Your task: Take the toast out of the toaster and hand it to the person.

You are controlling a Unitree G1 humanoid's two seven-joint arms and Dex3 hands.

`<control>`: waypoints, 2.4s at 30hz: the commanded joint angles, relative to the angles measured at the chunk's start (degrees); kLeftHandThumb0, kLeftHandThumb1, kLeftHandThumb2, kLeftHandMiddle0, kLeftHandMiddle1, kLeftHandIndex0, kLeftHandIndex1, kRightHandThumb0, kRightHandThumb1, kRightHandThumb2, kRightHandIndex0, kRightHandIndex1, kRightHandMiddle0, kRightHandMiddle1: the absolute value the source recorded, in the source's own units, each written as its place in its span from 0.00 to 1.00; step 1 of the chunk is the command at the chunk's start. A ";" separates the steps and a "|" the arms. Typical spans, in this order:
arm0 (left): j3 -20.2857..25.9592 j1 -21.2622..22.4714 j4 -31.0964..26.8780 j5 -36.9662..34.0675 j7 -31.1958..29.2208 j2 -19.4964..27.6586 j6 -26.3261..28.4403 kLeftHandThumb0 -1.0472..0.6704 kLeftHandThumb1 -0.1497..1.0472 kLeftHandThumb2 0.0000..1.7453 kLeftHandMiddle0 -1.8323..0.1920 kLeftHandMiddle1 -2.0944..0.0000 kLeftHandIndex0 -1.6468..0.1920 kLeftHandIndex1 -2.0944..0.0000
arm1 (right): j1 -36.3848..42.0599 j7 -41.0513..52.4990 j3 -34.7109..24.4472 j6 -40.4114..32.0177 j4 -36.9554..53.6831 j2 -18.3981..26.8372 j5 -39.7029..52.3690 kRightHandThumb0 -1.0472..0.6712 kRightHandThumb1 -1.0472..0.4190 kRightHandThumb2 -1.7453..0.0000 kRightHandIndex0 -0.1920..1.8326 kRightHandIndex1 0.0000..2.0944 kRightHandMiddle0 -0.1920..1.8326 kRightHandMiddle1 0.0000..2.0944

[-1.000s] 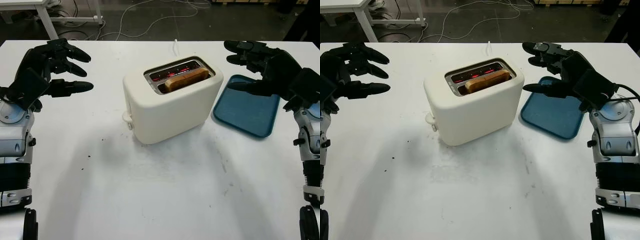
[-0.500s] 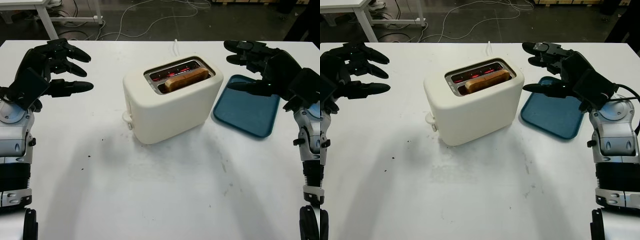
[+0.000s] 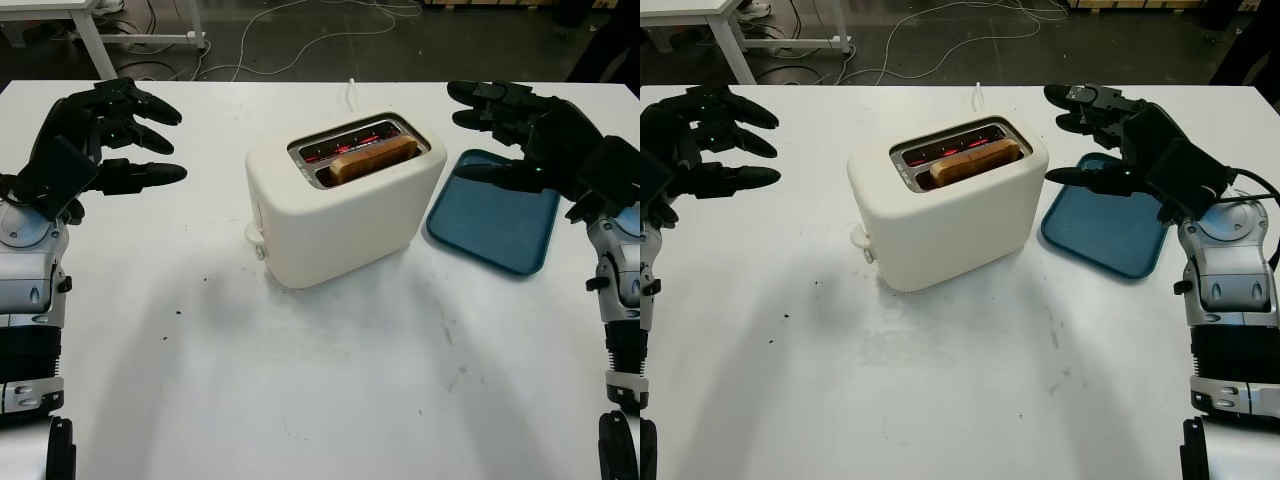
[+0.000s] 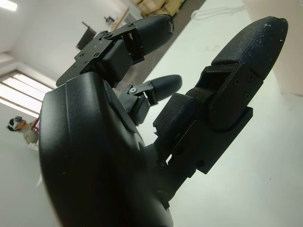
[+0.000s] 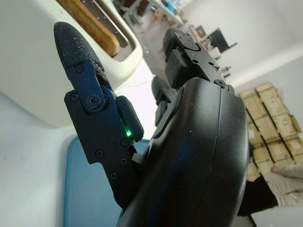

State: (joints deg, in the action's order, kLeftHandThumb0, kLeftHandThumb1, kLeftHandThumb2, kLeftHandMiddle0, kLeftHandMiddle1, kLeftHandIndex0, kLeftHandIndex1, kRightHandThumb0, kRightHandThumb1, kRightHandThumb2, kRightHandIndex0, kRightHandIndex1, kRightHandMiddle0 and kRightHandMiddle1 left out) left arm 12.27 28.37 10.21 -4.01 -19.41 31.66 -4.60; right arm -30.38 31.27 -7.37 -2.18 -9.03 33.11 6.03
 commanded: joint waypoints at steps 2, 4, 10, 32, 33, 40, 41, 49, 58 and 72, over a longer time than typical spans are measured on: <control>-0.02 -0.04 0.21 -0.17 -0.13 -0.05 -0.66 0.00 0.61 0.00 0.58 0.50 0.55 0.54 | -0.04 -0.30 -0.05 0.32 0.46 -0.28 0.20 0.19 0.20 1.00 0.15 0.28 0.31 0.00; -0.10 -0.07 0.18 0.12 0.04 -0.01 -0.79 0.00 0.61 0.00 0.58 0.50 0.55 0.54 | 0.02 -0.40 -0.09 0.60 0.46 -0.33 0.16 0.19 0.20 1.00 0.15 0.28 0.31 0.00; -0.09 -0.03 -0.14 0.06 0.04 0.00 -0.53 0.00 0.61 0.00 0.58 0.51 0.55 0.54 | 0.00 -0.32 -0.20 0.95 0.07 -0.42 0.31 0.19 0.20 1.00 0.15 0.28 0.31 0.00; -0.10 -0.37 -0.37 0.23 0.36 -0.08 -0.22 0.00 0.60 0.00 0.59 0.50 0.56 0.54 | 0.08 -0.25 -0.17 0.80 0.19 -0.32 0.31 0.19 0.20 1.00 0.15 0.28 0.31 0.00; -0.09 -0.38 -0.29 0.26 0.38 -0.09 -0.44 0.00 0.60 0.00 0.59 0.50 0.56 0.54 | 0.07 -0.25 -0.16 0.63 0.24 -0.31 0.32 0.19 0.20 1.00 0.15 0.28 0.30 0.00; -0.09 -0.43 -0.60 0.13 0.30 -0.08 0.02 0.00 0.59 0.00 0.58 0.50 0.56 0.54 | 0.15 -0.17 -0.21 1.69 -0.20 -0.61 0.43 0.19 0.20 1.00 0.15 0.28 0.30 0.00; -0.13 -0.46 -0.67 0.27 0.42 -0.08 0.11 0.00 0.59 0.00 0.58 0.50 0.56 0.54 | 0.21 -0.23 -0.19 1.64 -0.09 -0.60 0.34 0.19 0.20 1.00 0.15 0.28 0.30 0.00; -0.11 -0.45 -0.69 0.15 0.47 -0.28 0.25 0.00 0.60 0.00 0.59 0.50 0.56 0.54 | 0.41 -0.42 -0.14 0.89 0.73 -0.69 0.23 0.18 0.19 1.00 0.15 0.28 0.30 0.00; -0.17 -0.28 -0.41 0.10 0.52 -0.53 0.07 0.00 0.60 0.00 0.59 0.50 0.56 0.54 | 0.44 -0.39 -0.16 0.15 1.32 -0.93 0.51 0.20 0.20 1.00 0.14 0.28 0.30 0.00; -0.30 -0.20 -0.57 0.16 0.36 -0.47 0.56 0.00 0.60 0.00 0.59 0.50 0.56 0.54 | 0.32 -0.45 0.13 -0.49 1.89 -1.03 0.32 0.19 0.20 1.00 0.14 0.29 0.30 0.00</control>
State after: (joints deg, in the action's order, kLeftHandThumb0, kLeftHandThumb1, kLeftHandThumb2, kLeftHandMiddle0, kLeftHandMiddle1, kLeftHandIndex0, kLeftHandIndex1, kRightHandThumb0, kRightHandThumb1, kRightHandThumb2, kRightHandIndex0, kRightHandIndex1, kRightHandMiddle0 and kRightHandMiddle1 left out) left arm 12.18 28.32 9.73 -3.96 -19.32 31.45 -3.99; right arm -30.35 31.27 -7.34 -2.58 -7.77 32.39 6.28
